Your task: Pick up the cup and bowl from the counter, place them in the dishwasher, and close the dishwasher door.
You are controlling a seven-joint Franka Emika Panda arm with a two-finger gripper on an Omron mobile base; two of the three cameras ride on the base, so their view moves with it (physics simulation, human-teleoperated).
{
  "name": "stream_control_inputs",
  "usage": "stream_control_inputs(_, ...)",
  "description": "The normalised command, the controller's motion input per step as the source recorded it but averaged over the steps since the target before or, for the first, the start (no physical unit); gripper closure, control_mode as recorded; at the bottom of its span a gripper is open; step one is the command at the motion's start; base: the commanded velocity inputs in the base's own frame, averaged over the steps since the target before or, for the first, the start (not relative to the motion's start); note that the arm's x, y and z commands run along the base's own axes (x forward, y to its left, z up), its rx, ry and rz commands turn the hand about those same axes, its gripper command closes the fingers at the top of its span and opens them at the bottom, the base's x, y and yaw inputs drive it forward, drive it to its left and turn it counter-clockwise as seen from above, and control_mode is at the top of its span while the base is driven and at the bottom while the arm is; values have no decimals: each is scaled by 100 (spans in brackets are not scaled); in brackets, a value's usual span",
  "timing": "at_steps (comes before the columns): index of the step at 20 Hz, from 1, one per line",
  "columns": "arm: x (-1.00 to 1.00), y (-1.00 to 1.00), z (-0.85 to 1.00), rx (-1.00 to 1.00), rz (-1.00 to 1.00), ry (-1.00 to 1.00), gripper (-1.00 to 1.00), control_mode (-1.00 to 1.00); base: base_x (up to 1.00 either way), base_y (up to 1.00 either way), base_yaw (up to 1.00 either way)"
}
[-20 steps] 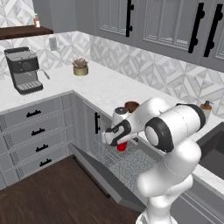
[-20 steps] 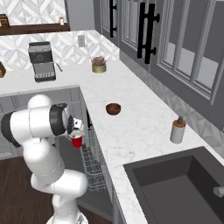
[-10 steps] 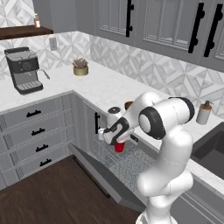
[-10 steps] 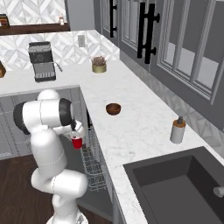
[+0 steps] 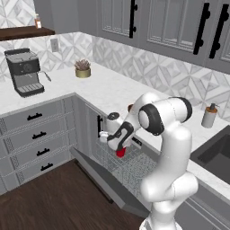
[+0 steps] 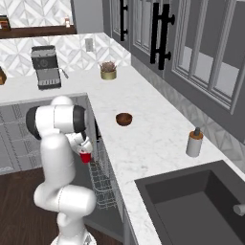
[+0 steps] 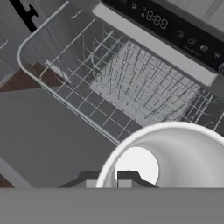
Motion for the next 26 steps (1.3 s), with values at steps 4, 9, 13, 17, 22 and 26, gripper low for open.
stream_control_inputs(4, 22, -13, -23, 0, 0, -2, 100, -100, 0, 0, 0)
stream_control_inputs(9, 34, -22, -20, 0, 0, 0, 100, -100, 0, 0, 0)
stream_control_inputs(13, 44, -7, -39, 0, 0, -1, 100, -100, 0, 0, 0)
stream_control_inputs(17, 43, 0, -45, 0, 0, -4, 100, -100, 0, 0, 0)
stream_control_inputs(22, 41, 2, -54, 0, 0, -3, 100, -100, 0, 0, 0)
stream_control_inputs(26, 36, 10, -53, 1, 2, -6, 100, -100, 0, 0, 0)
